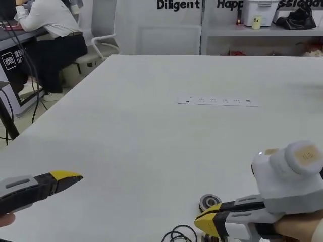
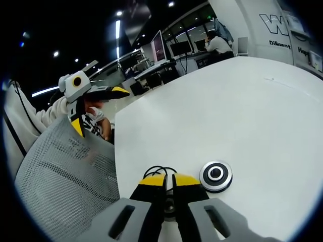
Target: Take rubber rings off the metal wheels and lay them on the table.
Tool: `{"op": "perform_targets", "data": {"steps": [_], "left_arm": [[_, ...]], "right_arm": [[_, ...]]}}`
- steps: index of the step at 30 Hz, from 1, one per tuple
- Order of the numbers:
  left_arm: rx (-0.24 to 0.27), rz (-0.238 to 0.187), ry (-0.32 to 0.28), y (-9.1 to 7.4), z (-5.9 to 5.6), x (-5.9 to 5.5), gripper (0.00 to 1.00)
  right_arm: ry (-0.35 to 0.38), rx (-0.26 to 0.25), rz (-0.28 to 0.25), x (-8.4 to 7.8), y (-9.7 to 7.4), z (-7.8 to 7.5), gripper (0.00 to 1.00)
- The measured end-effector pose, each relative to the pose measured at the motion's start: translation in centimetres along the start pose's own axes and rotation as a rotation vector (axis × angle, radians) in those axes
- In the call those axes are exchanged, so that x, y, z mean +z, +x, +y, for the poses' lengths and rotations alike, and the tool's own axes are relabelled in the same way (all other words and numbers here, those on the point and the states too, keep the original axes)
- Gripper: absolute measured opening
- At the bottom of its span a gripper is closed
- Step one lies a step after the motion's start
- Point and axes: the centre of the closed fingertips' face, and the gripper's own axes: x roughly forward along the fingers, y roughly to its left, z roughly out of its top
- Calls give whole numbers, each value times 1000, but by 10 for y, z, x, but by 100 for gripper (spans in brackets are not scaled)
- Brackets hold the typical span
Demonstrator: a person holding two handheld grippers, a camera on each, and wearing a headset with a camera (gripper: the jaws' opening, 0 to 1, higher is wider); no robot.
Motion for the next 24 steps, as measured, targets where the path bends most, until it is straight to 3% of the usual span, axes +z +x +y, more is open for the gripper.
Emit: {"op": "perform_targets", "data": {"steps": [24], "left_arm": [[-1, -5, 37, 4, 8, 14, 90]], "right_arm": [[39, -82, -125, 25, -25, -28, 4]]}}
